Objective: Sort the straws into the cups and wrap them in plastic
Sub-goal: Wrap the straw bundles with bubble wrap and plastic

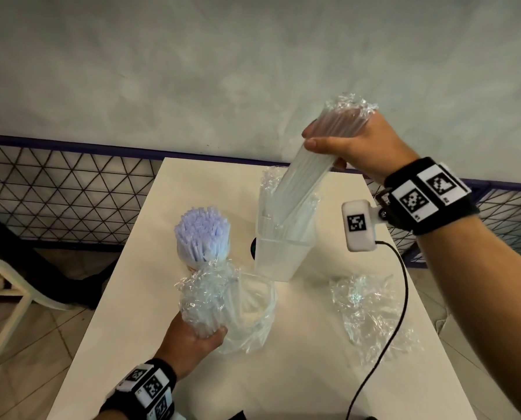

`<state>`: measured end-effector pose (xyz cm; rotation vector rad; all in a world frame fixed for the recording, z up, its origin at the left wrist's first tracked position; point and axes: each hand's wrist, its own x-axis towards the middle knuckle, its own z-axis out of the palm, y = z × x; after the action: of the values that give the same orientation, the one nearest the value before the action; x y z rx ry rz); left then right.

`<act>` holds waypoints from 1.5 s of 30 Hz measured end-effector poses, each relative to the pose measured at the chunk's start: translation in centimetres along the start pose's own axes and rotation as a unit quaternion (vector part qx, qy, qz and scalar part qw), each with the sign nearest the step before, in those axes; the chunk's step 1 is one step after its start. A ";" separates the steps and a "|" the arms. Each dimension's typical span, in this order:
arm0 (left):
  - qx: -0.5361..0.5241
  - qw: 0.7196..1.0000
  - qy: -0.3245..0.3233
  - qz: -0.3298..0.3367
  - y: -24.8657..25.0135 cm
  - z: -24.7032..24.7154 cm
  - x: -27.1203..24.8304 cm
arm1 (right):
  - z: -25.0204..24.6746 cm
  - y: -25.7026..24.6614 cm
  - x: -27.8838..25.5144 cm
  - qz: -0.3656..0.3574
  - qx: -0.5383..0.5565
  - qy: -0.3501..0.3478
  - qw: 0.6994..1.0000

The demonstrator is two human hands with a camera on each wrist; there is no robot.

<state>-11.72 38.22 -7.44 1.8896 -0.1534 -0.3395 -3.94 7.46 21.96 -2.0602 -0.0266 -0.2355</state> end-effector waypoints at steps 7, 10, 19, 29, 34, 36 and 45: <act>-0.016 1.000 0.012 -0.010 0.6 -0.1 0.0 | 3.4 5.3 2.3 0.056 -0.065 -0.075 0.993; -0.015 1.000 0.020 -0.006 0.8 0.0 -0.1 | 5.1 8.0 2.3 0.083 -0.083 -0.047 0.992; -0.009 0.999 0.018 -0.028 0.5 -0.1 0.1 | 6.1 9.7 2.6 -0.125 -0.262 -0.020 0.957; 0.000 0.999 0.011 -0.048 1.0 -0.1 -0.2 | 8.7 11.2 2.4 -0.247 -0.387 -0.065 0.886; 0.024 0.999 0.013 -0.045 1.2 0.3 0.0 | 8.4 11.4 3.8 -0.194 -0.368 -0.024 0.909; 0.029 0.998 0.007 -0.046 0.8 0.1 0.1 | 8.1 11.9 3.9 -0.166 -0.386 -0.038 0.907; 0.051 0.998 0.015 -0.016 0.9 0.2 0.1 | 9.5 14.4 0.4 -0.077 -0.494 -0.147 0.854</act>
<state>-11.69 37.72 -6.71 1.9983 -0.1218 -0.3308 -0.37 8.81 5.16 -3.1188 -0.3191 -0.0083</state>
